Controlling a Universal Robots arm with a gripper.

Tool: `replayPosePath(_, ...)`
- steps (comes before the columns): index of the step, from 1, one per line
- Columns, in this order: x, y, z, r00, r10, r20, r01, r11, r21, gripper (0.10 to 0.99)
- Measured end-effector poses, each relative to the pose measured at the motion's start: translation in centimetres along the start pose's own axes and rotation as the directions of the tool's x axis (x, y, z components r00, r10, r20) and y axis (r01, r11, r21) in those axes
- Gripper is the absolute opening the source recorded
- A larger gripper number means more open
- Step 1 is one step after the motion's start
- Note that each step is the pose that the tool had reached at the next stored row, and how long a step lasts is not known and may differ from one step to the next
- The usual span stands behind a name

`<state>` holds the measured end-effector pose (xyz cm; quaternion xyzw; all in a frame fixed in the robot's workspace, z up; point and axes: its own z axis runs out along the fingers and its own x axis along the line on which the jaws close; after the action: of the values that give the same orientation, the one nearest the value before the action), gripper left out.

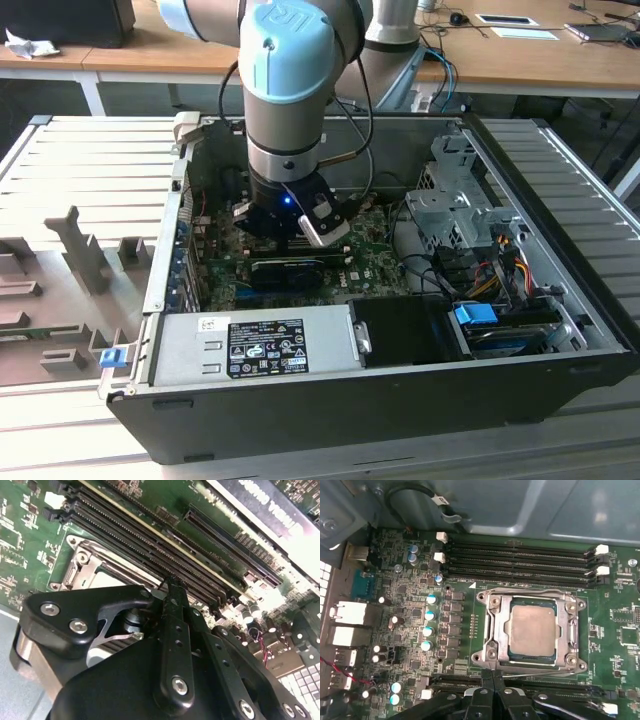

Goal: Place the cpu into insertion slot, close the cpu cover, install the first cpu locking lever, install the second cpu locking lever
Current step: 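Install the second cpu locking lever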

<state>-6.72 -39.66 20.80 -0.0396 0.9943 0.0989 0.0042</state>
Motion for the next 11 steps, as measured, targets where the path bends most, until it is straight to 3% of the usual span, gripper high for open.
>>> replayPosePath(2, 0.22, -0.45, -0.01, 1.0, 0.0, 0.0026, 0.0, 0.9995, -0.031, 0.106)
replayPosePath(4, 0.43, -0.98, -0.09, 1.0, 0.001, 0.0065, 0.0, 0.9968, -0.08, 0.106)
replayPosePath(5, 0.61, -1.3, -0.1, 1.0, 0.001, 0.0081, 0.0, 0.9953, -0.097, 0.106)
replayPosePath(7, 0.77, -1.51, -0.07, 1.0, 0.0, 0.0092, 0.001, 0.9947, -0.103, 0.106)
replayPosePath(10, 1.09, -1.63, 0.21, 0.9999, 0.001, 0.0121, 0.001, 0.9914, -0.131, 0.106)
replayPosePath(11, 1.12, -1.65, 0.34, 0.9999, 0.001, 0.0127, 0.001, 0.9908, -0.135, 0.106)
